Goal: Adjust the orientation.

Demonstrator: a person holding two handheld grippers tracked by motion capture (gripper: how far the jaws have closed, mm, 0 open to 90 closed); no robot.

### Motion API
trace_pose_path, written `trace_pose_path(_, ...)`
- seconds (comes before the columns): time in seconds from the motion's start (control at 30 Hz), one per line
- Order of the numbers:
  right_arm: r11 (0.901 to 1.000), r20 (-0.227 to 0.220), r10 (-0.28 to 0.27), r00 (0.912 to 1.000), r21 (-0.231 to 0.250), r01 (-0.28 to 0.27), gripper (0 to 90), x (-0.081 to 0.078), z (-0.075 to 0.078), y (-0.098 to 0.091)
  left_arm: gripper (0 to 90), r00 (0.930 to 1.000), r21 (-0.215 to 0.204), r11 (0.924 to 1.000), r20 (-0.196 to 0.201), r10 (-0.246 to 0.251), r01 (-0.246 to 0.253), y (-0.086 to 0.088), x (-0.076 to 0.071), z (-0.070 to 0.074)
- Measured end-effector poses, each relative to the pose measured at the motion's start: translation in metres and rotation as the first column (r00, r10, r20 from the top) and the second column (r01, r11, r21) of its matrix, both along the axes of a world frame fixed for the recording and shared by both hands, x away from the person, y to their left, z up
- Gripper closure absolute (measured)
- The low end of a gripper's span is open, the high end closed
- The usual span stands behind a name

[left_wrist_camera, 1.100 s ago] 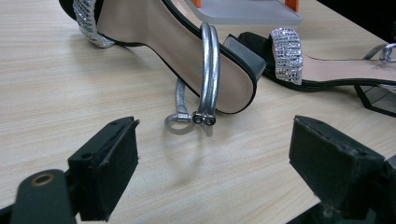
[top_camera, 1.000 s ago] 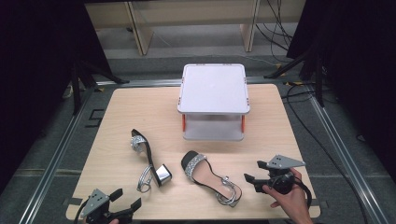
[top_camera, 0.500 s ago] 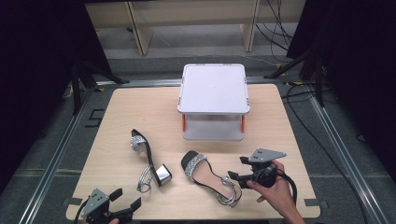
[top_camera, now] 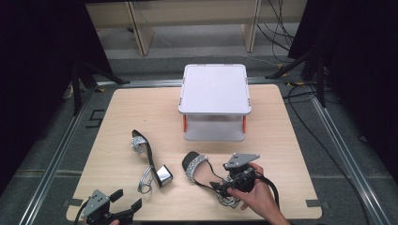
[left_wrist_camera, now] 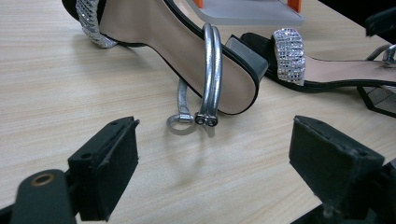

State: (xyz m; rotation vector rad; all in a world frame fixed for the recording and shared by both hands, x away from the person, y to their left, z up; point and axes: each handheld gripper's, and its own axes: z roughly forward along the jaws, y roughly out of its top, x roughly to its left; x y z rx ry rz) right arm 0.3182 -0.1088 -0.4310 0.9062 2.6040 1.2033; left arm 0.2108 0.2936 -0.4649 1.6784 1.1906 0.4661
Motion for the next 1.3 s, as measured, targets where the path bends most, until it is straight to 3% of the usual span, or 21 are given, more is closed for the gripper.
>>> trace_pose_path(0.1, 0.999, -0.021, 0.004, 0.9998, -0.043, -0.004, 19.0, -0.002, -0.008, 0.005, 15.2, 1.0, 0.001, 1.0, 0.0, 0.001, -0.001, 0.0, 0.0, 0.0)
trace_pose_path(0.17, 0.998, -0.013, 0.015, 0.9998, -0.062, -0.015, 18.7, -0.002, -0.01, 0.006, 15.2, 0.9994, 0.012, 0.9997, -0.027, 0.022, -0.021, 0.0, -0.003, 0.002)
trace_pose_path(0.2, 0.9972, -0.032, 0.011, 0.9994, -0.074, -0.014, 18.3, -0.002, -0.013, 0.007, 15.2, 1.0, -0.006, 1.0, 0.001, 0.002, -0.002, 0.0, 0.0, 0.0)
trace_pose_path(0.27, 0.9964, -0.042, 0.009, 0.9991, -0.084, -0.013, 17.3, -0.003, -0.015, 0.007, 15.2, 1.0, -0.005, 1.0, 0.003, -0.002, 0.002, 0.0, 0.0, 0.0)
trace_pose_path(0.3, 0.9955, -0.045, 0.008, 0.999, -0.094, -0.012, 17.2, -0.003, -0.017, 0.007, 15.2, 0.9995, 0.007, 0.9998, -0.025, 0.021, -0.021, 0.0, -0.003, 0.001)
trace_pose_path(0.4, 0.9911, -0.047, 0.037, 0.9982, -0.126, -0.043, 17.2, -0.004, -0.02, 0.007, 15.2, 0.9994, 0.013, 0.9997, -0.027, 0.02, -0.02, 0.0, -0.003, 0.002)
trace_pose_path(0.5, 0.9909, -0.066, 0.044, 0.9968, -0.124, -0.052, 17.8, -0.005, -0.022, 0.007, 15.2, 0.9993, 0.017, 0.9997, -0.03, 0.02, -0.019, 0.0, -0.003, 0.002)
trace_pose_path(0.57, 0.9908, -0.084, 0.041, 0.9956, -0.125, -0.051, 18.1, -0.003, -0.022, 0.006, 15.2, 1.0, 0.002, 1.0, -0.005, 0.002, -0.002, -0.001, -0.001, 0.0)
trace_pose_path(0.67, 0.9911, -0.119, 0.046, 0.9918, -0.119, -0.06, 23.6, -0.003, -0.021, 0.004, 15.2, 1.0, -0.002, 1.0, -0.004, 0.004, -0.004, -0.001, -0.001, 0.0)
trace_pose_path(0.7, 0.9904, -0.13, 0.043, 0.9906, -0.125, -0.059, 24.5, -0.003, -0.02, 0.003, 15.2, 0.9993, 0.022, 0.9996, -0.034, 0.016, -0.016, 0.0, -0.003, 0.002)
trace_pose_path(0.77, 0.9875, -0.142, 0.026, 0.9895, -0.15, -0.047, 26.1, -0.003, -0.017, 0.002, 15.2, 0.9995, 0.012, 0.9998, -0.027, 0.019, -0.018, -0.001, -0.003, 0.002)
trace_pose_path(0.83, 0.9877, -0.112, 0.049, 0.9925, -0.142, -0.065, 26.9, -0.001, -0.018, 0.001, 15.2, 0.9994, 0.013, 0.9998, -0.028, 0.018, -0.017, 0.0, -0.003, 0.002)
trace_pose_path(0.87, 0.9862, -0.139, 0.053, 0.9888, -0.148, -0.074, 28.0, 0.001, -0.016, 0.0, 15.2, 0.9995, 0.012, 0.9998, -0.027, 0.018, -0.018, 0.0, -0.003, 0.002)
trace_pose_path(0.93, 0.9853, -0.14, 0.063, 0.9881, -0.149, -0.084, 29.1, 0.004, -0.014, -0.003, 15.2, 0.9993, 0.017, 0.9997, -0.031, 0.02, -0.019, 0.0, -0.003, 0.002)
trace_pose_path(0.97, 0.987, -0.167, 0.06, 0.9841, -0.137, -0.084, 29.5, 0.004, -0.014, -0.003, 15.2, 1.0, -0.002, 1.0, 0.0, -0.002, 0.002, 0.0, 0.0, 0.0)
trace_pose_path(1.0, 0.9848, -0.137, 0.079, 0.9875, -0.143, -0.099, 30.3, 0.007, -0.014, -0.006, 15.2, 1.0, 0.0, 1.0, -0.003, 0.0, 0.0, 0.0, 0.0, 0.0)
trace_pose_path(1.03, 0.9865, -0.167, 0.066, 0.9837, -0.137, -0.089, 31.5, 0.009, -0.012, -0.008, 15.2, 0.9994, 0.01, 0.9998, -0.029, 0.019, -0.018, -0.001, -0.002, 0.001)
trace_pose_path(1.1, 0.9857, -0.181, 0.056, 0.9818, -0.146, -0.083, 31.9, 0.013, -0.01, -0.012, 15.2, 0.9995, 0.008, 0.9998, -0.027, 0.018, -0.018, -0.001, -0.002, 0.001)
trace_pose_path(1.17, 0.983, -0.157, 0.051, 0.9863, -0.166, -0.078, 31.8, 0.019, -0.007, -0.018, 15.2, 0.9994, 0.012, 0.9998, -0.027, 0.019, -0.019, -0.001, -0.002, 0.001)
trace_pose_path(1.23, 0.9814, -0.122, 0.008, 0.9925, -0.189, -0.031, 30.0, 0.021, -0.004, -0.023, 15.2, 0.9994, 0.014, 0.9997, -0.029, 0.02, -0.019, 0.0, -0.002, 0.001)
trace_pose_path(1.3, 0.9829, -0.127, 0.007, 0.9918, -0.182, -0.031, 29.1, 0.024, -0.004, -0.026, 15.2, 0.9992, 0.007, 0.9997, -0.032, 0.024, -0.024, -0.001, -0.002, 0.001)
